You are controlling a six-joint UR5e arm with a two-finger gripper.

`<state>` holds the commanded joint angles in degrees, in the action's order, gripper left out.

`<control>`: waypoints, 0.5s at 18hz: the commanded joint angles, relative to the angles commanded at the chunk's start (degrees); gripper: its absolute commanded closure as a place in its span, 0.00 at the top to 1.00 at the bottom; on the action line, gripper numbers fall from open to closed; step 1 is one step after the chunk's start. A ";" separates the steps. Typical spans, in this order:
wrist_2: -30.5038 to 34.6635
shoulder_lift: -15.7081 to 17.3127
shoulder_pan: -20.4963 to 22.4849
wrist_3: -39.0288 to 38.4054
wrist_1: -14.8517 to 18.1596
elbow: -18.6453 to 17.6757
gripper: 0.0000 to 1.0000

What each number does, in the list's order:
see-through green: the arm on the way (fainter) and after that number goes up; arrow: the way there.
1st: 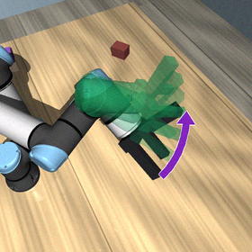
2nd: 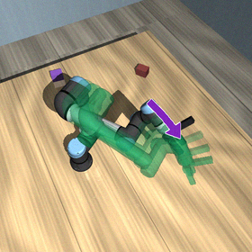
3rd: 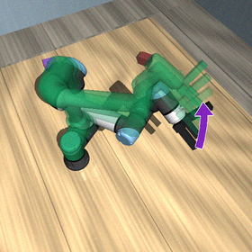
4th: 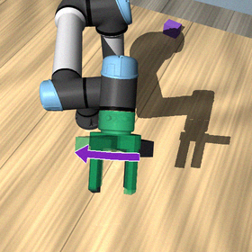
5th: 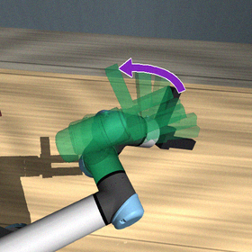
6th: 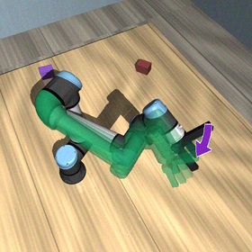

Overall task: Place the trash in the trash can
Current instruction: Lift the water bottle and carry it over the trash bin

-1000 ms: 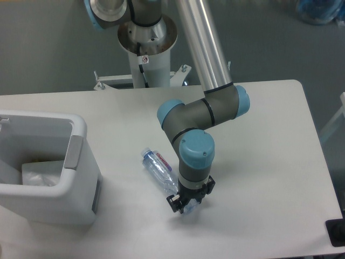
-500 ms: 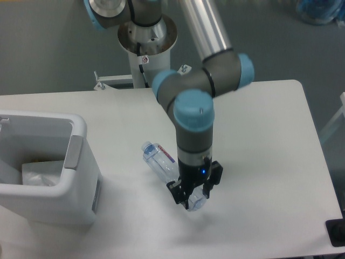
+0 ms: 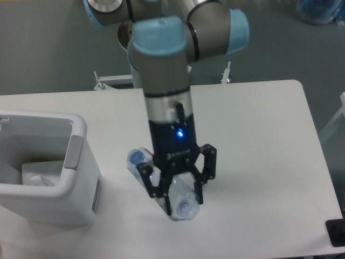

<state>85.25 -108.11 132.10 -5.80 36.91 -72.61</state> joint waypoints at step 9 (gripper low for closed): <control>-1.23 2.29 -3.95 0.09 -2.72 1.24 0.55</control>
<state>84.02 -105.82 128.15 -5.71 34.19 -71.37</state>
